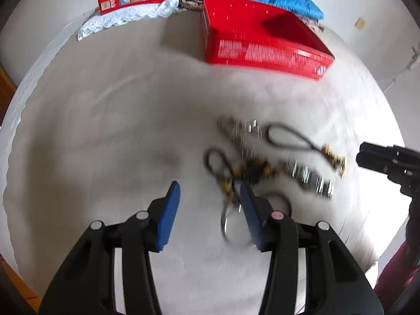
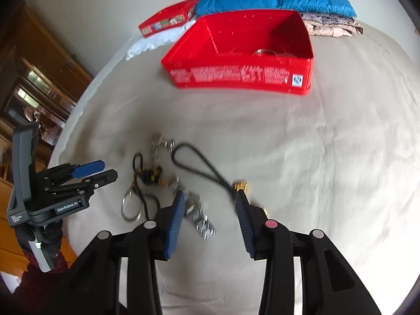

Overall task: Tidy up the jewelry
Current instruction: 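Move the left tool to the silver hoop while the right tool approaches the silver watch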

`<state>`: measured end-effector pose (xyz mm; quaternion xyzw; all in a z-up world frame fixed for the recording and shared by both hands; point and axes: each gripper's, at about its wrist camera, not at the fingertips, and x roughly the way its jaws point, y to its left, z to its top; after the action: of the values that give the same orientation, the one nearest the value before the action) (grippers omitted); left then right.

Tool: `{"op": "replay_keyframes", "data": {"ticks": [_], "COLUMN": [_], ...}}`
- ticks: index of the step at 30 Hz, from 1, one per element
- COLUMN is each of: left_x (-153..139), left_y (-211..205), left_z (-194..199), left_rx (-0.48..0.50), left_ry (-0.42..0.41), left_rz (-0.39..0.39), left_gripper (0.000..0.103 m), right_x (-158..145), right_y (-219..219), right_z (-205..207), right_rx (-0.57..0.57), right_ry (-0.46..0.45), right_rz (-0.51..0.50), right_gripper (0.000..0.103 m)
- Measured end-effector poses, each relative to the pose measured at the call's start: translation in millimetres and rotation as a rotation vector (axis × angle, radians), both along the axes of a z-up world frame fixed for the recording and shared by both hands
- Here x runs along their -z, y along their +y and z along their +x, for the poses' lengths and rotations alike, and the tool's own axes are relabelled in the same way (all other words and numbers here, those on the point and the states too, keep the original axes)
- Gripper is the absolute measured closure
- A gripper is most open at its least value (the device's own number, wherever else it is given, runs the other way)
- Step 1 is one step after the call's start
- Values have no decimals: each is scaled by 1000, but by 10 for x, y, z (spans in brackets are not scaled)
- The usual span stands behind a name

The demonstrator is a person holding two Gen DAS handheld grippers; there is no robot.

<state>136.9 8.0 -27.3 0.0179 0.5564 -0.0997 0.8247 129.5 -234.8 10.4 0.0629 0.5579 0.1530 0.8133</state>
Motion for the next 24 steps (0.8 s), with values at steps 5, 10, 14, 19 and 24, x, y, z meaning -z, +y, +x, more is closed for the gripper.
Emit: {"op": "replay_keyframes", "data": {"ticks": [5,10,14,19,24], "left_x": [167,298,312,296,255], "left_y": [20,13,-9,2,-163], "left_z": [-153,-165,-130,-118,-143], "left_rx": [-9,-19,-20,-23,10], "left_ry": [47,67,55,61,74], "left_rz": [16,25,41,41,6], "left_gripper": [65,65,65,63,52], "right_x": [152,342,428,456,466], "right_y": [88,163,174,166,144], "right_z": [-124,-107,-80,-82,-85], "right_rx": [-21,-34,-22,-20,-13], "right_ry": [37,67,81,88,93], "right_rz": [-6,-8,-5,-8,-6], "right_gripper": [67,67,67,67,67]}}
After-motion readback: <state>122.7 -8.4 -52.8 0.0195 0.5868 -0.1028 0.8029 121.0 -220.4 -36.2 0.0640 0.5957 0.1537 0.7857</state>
